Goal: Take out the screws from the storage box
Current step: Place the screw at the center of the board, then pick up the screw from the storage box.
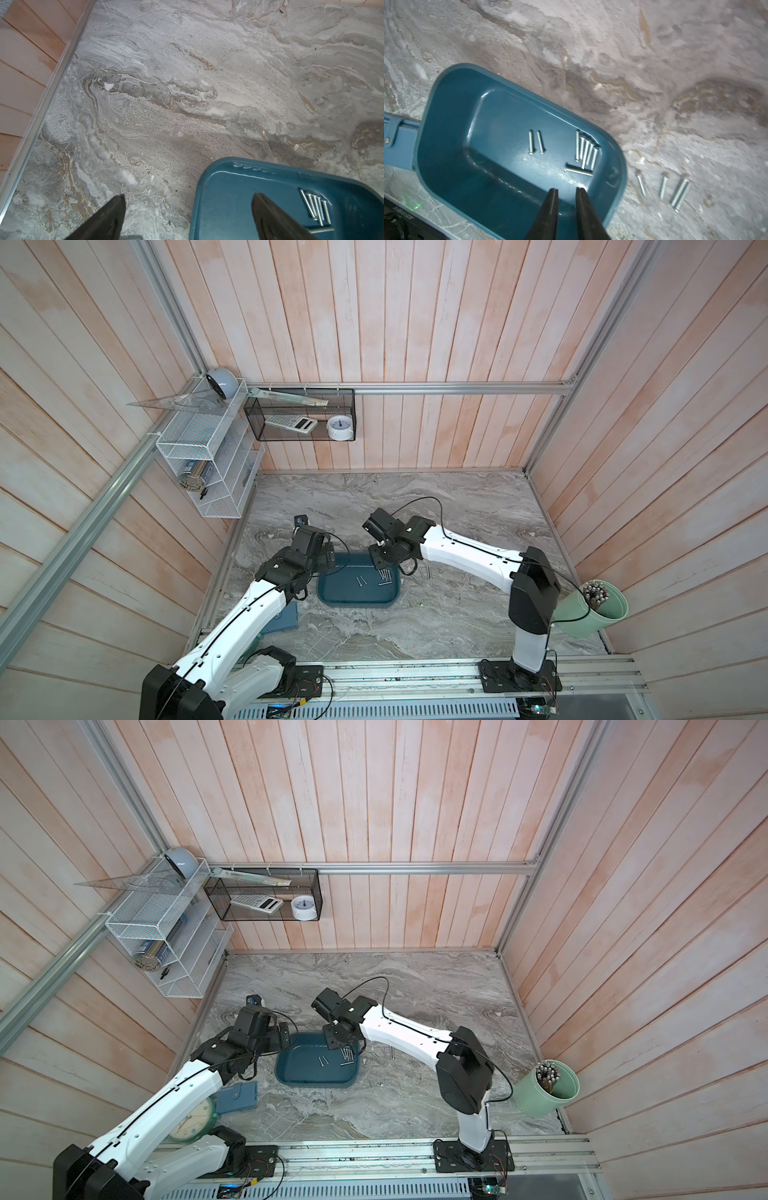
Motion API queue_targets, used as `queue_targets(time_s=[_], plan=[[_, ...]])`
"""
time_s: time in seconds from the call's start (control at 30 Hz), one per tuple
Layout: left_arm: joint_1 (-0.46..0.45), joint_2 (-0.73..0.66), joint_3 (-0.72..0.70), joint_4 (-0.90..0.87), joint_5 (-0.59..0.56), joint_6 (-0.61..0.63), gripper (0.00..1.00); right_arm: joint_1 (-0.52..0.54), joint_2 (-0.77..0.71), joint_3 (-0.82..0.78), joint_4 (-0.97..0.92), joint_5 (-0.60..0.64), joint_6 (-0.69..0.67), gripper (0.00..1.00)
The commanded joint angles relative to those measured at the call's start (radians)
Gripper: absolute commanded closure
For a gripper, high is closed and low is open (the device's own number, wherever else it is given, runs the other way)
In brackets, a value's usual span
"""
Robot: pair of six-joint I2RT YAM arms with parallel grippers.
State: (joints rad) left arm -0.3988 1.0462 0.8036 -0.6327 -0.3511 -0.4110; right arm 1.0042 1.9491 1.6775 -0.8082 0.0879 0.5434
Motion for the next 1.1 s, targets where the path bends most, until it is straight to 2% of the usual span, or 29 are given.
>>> queue_targets(time_s=[0.0,0.4,1.07], plan=[[0.008,-0.03,0.01,0.01,-0.035,0.011,0.0,0.0,0.099,0.066,-0.104,0.017,-0.029,0.78],[0.014,-0.043,-0.001,0.019,-0.036,0.005,0.0,0.0,0.236,0.112,-0.127,0.027,-0.034,0.79],[0.018,-0.032,0.002,0.017,-0.027,0.003,0.0,-0.003,0.29,0.101,-0.14,0.068,-0.031,0.8]])
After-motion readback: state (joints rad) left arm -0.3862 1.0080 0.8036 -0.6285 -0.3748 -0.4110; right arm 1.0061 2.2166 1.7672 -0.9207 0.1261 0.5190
